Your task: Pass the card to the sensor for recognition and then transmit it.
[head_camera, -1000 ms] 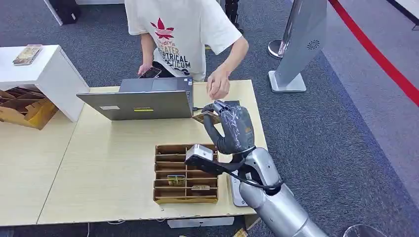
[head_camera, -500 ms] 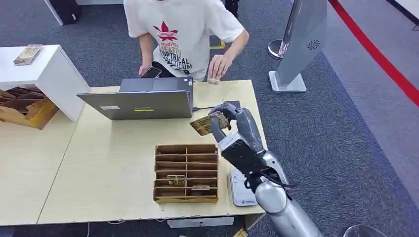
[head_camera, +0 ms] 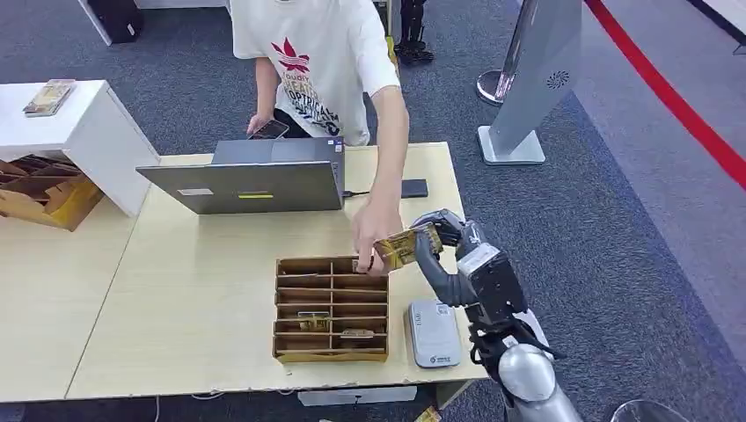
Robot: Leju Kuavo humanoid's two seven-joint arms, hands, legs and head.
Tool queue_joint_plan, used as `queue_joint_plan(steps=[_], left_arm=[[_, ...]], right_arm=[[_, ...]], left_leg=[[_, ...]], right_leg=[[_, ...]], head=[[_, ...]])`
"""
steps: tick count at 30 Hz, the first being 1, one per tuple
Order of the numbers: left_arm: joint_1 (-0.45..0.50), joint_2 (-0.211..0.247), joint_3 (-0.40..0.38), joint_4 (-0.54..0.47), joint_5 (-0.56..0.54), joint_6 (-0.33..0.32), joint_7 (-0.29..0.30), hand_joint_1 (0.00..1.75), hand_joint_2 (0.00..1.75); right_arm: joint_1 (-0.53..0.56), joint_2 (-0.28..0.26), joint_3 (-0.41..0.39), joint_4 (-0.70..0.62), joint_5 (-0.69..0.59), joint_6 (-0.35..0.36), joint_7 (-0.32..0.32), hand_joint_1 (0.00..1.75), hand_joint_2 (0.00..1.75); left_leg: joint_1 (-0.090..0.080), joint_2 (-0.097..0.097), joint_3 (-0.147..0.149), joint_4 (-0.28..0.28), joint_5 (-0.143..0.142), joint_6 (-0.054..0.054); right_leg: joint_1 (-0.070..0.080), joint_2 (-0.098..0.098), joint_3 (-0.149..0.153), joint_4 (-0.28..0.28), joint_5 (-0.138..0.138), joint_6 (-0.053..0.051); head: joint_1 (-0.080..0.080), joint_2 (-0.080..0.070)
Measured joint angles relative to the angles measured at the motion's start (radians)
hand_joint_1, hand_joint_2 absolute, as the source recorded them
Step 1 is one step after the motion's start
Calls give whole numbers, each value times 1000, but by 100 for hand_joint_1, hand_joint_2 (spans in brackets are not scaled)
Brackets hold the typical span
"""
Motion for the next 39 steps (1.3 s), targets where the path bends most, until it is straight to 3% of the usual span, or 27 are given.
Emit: queue_joint_plan(steps=[10, 17, 30, 39], left_arm=[[3, -5, 17, 8, 27, 5, 0, 0, 0], [3, -8, 26, 10, 39, 4, 2, 0, 0], [3, -11, 26, 10, 47, 2, 12, 0, 0], [2, -12, 26, 10, 50, 2, 14, 0, 0]], right_arm=[[95, -45, -61, -5, 8, 1, 54, 175, 175], [144, -71, -101, 12, 136, -8, 110, 175, 175], [146, -70, -118, 152, 244, 8, 169, 175, 175], [138, -37, -110, 249, 264, 8, 176, 175, 175]], left_leg=[[0, 0, 0, 0, 0, 0], [0, 0, 0, 0, 0, 0], [0, 0, 0, 0, 0, 0], [0, 0, 0, 0, 0, 0]], right_leg=[[0, 0, 0, 0, 0, 0], [0, 0, 0, 0, 0, 0], [0, 0, 0, 0, 0, 0], [0, 0, 0, 0, 0, 0]], head=[[0, 0], [0, 0], [0, 0], [0, 0]])
